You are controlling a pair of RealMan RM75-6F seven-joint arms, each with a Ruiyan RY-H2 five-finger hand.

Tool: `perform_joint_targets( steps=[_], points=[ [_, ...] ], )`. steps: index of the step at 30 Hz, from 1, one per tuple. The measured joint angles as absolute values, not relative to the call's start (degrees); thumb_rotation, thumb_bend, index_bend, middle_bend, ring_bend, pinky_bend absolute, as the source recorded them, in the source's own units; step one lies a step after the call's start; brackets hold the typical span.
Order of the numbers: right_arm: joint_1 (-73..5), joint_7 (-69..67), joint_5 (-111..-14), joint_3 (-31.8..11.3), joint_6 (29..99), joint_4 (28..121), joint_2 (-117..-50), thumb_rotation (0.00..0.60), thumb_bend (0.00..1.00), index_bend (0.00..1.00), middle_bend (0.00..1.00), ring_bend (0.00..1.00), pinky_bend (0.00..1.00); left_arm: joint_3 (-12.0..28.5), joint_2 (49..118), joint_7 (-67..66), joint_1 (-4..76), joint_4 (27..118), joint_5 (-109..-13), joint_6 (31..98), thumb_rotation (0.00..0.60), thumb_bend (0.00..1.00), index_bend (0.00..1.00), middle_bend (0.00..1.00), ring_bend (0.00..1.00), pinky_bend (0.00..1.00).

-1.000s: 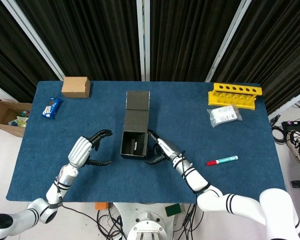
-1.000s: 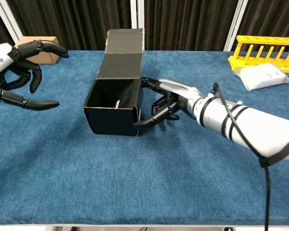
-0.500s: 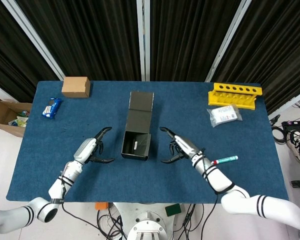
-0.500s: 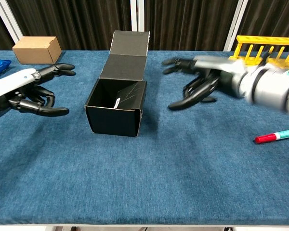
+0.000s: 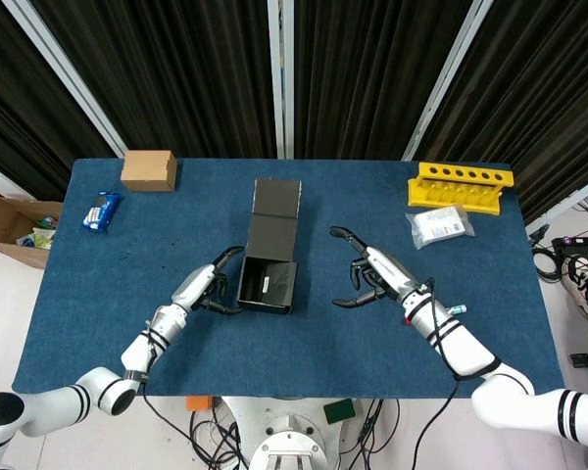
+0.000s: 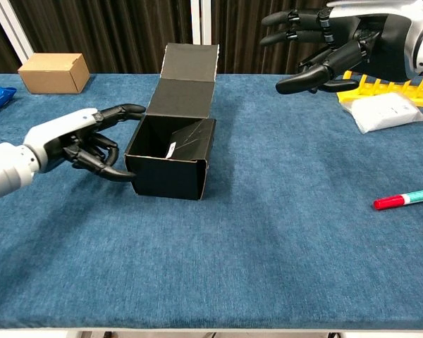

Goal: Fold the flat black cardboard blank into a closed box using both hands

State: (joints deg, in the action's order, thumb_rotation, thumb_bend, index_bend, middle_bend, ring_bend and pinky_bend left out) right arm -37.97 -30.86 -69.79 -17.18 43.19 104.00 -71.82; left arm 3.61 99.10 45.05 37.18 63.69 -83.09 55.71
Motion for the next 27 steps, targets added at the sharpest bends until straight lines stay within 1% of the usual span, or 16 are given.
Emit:
perform_joint_targets(
  steps=[7,12,20,25,27],
  points=[
    [-37.68,-32.03,-71.03,-16.11,43.87,102.71,-72.62,0.600,0.02,0.00,0.09,0.66,1.00,4.43,100.16,50.03,38.62,62.05,-83.04,53.20,0.599,0.05,0.01,0.02,0.68,0.97],
    [-37.56,-32.94,-71.44,-15.51,43.97,101.92,-73.00,0.600,0.02,0.00,0.09,0.66,1.00,3.82,100.28,54.27,40.26,60.95,-84.80,50.92,0.599,0.05,0.01,0.02,0.68,0.97],
    [-37.27,-33.68,-71.89,-14.52,44.52,100.76,-73.97,0.600,0.02,0.00,0.09,0.66,1.00,3.31,101.03,57.93,41.38,59.93,-85.24,49.15,0.599,0.05,0.01,0.03,0.68,0.97],
    [-36.98,-34.04,-72.03,-13.94,44.91,100.02,-74.62,0.600,0.03,0.00,0.09,0.66,1.00,3.86,101.79,59.82,41.49,60.02,-84.28,48.57,0.600,0.05,0.04,0.06,0.68,0.97],
    [-36.85,-33.80,-72.01,-13.51,45.09,99.49,-75.12,0.600,0.02,0.00,0.09,0.66,1.00,4.33,102.26,60.15,41.45,59.94,-83.60,48.46,0.599,0.04,0.08,0.10,0.69,0.97]
  ],
)
